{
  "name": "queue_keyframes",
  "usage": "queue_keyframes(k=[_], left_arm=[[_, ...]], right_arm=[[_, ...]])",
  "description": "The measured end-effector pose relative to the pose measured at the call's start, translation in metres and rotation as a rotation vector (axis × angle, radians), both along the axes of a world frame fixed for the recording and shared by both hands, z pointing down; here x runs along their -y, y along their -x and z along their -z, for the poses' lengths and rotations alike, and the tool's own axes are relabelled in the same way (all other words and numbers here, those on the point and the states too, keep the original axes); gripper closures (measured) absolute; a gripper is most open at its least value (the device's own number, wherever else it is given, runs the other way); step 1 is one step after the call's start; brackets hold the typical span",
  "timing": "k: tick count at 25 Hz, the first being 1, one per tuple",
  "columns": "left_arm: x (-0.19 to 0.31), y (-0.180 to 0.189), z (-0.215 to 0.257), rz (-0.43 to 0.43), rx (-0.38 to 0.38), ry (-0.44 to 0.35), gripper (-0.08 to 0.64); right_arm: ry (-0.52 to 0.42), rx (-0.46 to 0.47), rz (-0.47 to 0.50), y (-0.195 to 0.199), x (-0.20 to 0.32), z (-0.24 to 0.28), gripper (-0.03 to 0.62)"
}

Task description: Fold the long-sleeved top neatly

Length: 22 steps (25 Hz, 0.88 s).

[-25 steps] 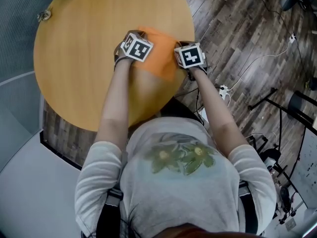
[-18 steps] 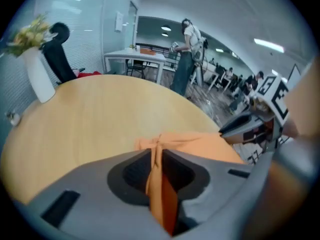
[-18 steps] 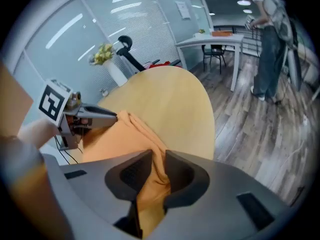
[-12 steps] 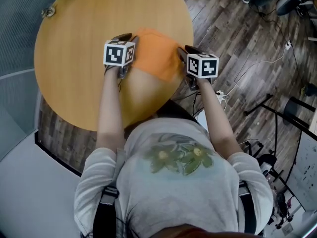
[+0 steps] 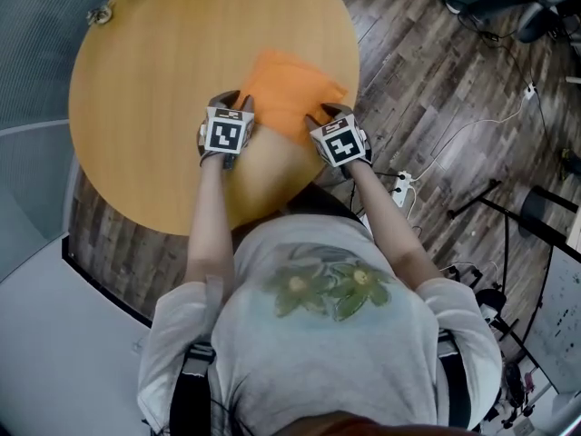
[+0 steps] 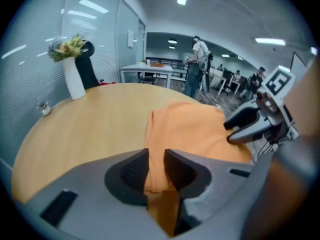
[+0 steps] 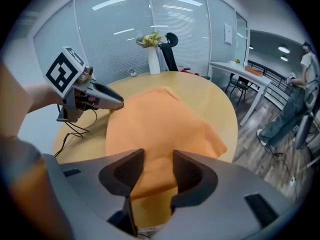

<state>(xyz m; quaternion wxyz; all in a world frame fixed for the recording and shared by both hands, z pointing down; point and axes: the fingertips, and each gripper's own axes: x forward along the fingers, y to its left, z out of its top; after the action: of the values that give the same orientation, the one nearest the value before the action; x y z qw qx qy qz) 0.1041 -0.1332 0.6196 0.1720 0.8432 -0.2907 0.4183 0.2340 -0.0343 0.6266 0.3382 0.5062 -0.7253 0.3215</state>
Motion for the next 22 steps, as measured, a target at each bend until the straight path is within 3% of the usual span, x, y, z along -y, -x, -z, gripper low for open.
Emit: queue_keyframes(k=[4, 7, 11, 17, 22], left_arm=[[0.002, -0.004, -0.020, -0.072, 0.117, -0.083, 0.476], [0.001, -0.004, -0.022, -0.033, 0.108, -0.120, 0.476], [0.004, -0.006, -0.012, 0.006, 0.095, -0.064, 0.476], [0.006, -0.001, 0.039, 0.064, -0.062, -0.061, 0.476], [-0.002, 0.003, 0.080, 0.102, -0.199, -0.112, 0.476]], right_arm=[[0.014, 0.067, -0.050, -0.002, 0.003, -0.017, 0.400], [0.002, 0.107, -0.074, -0.004, 0.003, -0.019, 0.396], [0.016, 0.150, -0.081, -0.005, 0.004, -0.008, 0.396], [-0.120, 0.191, -0.119, -0.004, 0.004, 0.048, 0.396], [-0.201, 0.203, -0.187, -0.005, -0.006, 0.079, 0.397]])
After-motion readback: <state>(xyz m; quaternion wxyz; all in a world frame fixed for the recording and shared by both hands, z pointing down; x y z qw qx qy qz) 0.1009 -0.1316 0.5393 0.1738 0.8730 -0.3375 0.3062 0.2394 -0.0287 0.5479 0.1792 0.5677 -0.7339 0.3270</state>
